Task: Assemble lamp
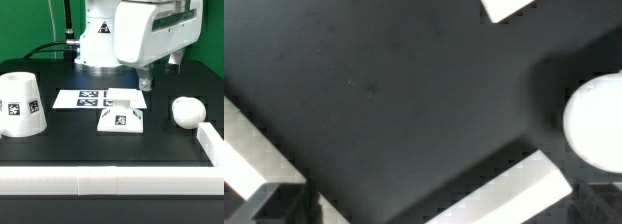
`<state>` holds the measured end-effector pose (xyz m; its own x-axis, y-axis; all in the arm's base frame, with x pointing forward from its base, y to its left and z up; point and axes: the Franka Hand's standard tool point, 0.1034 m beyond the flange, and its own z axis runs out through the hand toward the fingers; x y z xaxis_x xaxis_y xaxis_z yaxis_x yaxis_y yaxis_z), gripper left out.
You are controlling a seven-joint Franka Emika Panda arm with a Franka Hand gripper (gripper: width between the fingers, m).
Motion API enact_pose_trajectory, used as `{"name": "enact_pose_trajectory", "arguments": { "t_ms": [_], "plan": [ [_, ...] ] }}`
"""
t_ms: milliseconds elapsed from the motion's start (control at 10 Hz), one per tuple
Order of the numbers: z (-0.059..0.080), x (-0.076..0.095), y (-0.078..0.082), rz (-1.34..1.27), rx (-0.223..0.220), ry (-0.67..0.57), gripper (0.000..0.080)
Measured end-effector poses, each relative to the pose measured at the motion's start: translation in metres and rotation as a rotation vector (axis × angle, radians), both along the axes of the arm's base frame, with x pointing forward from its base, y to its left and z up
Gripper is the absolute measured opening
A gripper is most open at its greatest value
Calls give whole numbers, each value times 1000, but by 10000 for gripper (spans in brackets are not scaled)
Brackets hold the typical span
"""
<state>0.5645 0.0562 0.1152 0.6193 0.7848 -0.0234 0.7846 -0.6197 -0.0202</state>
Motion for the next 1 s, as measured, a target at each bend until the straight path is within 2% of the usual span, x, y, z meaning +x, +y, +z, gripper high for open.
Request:
{"name": "enact_pose_trajectory", "arguments": {
  "t_ms": [400,700,900,1000],
  "plan": [
    [0,-4,-2,-2,0,1,700],
    [-3,-54,-31,8,-12,25,700],
    [-10,-77,-51,3,-13,38,700],
    [-12,-81,-56,-12,-13,43,700]
  ]
}}
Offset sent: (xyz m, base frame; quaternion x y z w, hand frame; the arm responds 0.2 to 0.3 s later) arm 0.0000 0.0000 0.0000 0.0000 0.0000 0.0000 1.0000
